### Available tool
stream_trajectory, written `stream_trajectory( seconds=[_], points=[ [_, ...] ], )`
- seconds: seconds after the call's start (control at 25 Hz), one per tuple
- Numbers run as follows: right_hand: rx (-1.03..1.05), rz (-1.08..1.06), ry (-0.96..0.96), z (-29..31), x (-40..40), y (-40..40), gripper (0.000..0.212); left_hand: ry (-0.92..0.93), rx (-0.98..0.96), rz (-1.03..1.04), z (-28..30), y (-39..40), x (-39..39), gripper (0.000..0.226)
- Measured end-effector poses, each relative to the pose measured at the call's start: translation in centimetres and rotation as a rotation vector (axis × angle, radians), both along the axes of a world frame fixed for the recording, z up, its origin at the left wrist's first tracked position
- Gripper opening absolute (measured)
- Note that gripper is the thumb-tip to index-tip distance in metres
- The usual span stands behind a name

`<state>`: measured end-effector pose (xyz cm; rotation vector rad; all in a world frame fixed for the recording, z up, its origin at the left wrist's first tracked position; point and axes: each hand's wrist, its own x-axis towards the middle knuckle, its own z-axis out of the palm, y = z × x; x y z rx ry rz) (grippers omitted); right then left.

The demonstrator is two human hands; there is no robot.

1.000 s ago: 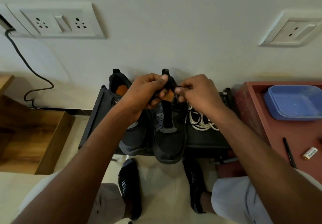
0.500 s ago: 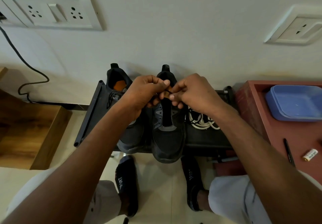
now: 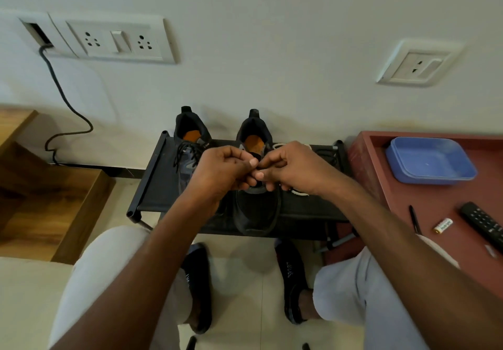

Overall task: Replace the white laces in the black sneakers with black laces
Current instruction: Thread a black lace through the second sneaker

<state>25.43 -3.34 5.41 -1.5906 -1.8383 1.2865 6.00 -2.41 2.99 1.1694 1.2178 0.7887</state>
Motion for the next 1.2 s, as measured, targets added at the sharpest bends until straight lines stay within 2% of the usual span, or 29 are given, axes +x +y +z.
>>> stream_trajectory(
  seconds=[0.16, 0.24, 0.32, 0.4, 0.6, 0.72, 0.76, 0.88, 1.2],
  points=[
    [0.045, -0.084, -0.107, -1.6, 1.2, -1.3, 0.006, 0.097, -0.034, -0.160, -0.4, -0.3, 1.8, 0.020],
    [0.095, -0.098, -0.219, -2.3, 2.5, -1.1, 0.008, 0.263, -0.015, -0.235, -1.2, 0.5, 2.2, 0.017],
    [0.089, -0.118, -0.331, -2.6, 3.2, -0.3, 0.010, 0.505, 0.028, -0.276, -2.1, 1.7, 1.9, 0.012],
    [0.067, -0.104, -0.457, -3.0, 3.4, 0.5, 0.012, 0.636, 0.013, -0.308, -2.8, 2.4, 1.5, 0.017],
    [0.120, -0.049, -0.570, -4.0, 0.5, 1.8, 0.013, 0.636, -0.007, -0.381, -3.4, 2.9, 1.0, 0.024],
    [0.153, -0.087, -0.652, -4.6, 0.2, 1.8, 0.008, 0.605, -0.049, -0.383, -3.8, 2.7, 1.1, 0.025],
    [0.152, -0.112, -0.660, -4.7, 0.4, 1.9, 0.004, 0.582, -0.078, -0.370, -3.8, 2.7, 1.1, 0.024],
    [0.161, -0.122, -0.654, -4.9, 0.9, 2.1, 0.010, 0.525, -0.150, -0.345, -3.7, 2.7, 1.1, 0.023],
    [0.138, -0.059, -0.666, -4.8, 1.1, 2.3, 0.003, 0.490, -0.187, -0.335, -3.7, 2.6, 1.4, 0.025]
  ],
)
